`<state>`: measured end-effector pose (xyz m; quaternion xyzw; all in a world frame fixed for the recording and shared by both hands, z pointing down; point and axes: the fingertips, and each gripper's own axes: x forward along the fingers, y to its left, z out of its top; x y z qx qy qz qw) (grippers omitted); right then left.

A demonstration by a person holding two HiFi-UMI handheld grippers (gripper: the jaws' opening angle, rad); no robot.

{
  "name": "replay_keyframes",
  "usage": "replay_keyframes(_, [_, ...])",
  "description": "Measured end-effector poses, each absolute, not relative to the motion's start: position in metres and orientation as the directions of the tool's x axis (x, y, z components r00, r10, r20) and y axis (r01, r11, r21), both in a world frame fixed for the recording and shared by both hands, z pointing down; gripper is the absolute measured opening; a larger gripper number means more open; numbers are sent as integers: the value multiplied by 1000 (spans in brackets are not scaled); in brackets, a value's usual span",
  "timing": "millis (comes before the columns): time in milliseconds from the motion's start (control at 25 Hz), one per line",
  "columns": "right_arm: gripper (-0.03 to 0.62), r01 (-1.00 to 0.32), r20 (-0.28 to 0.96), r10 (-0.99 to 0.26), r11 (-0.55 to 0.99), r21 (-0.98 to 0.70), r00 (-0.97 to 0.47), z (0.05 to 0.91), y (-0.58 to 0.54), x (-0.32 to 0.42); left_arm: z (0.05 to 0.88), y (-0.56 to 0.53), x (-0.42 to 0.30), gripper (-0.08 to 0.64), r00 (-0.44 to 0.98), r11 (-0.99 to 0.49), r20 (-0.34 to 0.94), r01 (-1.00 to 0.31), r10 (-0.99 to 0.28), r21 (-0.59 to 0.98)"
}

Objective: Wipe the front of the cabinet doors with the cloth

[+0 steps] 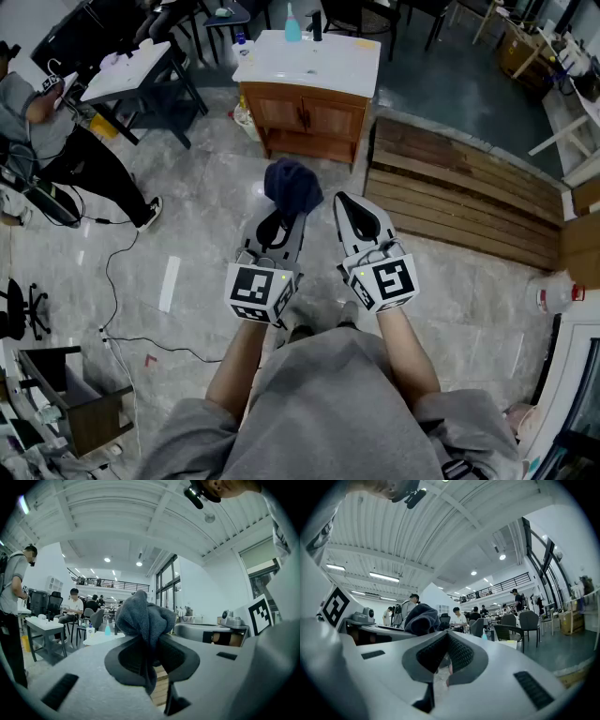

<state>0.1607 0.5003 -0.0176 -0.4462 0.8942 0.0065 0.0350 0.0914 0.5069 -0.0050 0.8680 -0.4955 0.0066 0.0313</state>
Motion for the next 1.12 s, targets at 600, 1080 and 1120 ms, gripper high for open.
replay_keyframes(600, [12,-816,-41,-818,575,-55,-574,5,511,109,14,521,36,71,540,-536,57,-841,-840,72])
replay_keyframes(1080, [12,-829,42,-828,558,-39,-559,30,505,85,36,501,11,71,557,-546,81,-828,-826,127])
replay_keyframes(1120, [12,-830,46,-829,556,-41,-557,31,499,88,39,497,13,72,559,-547,86,-827,-825,130])
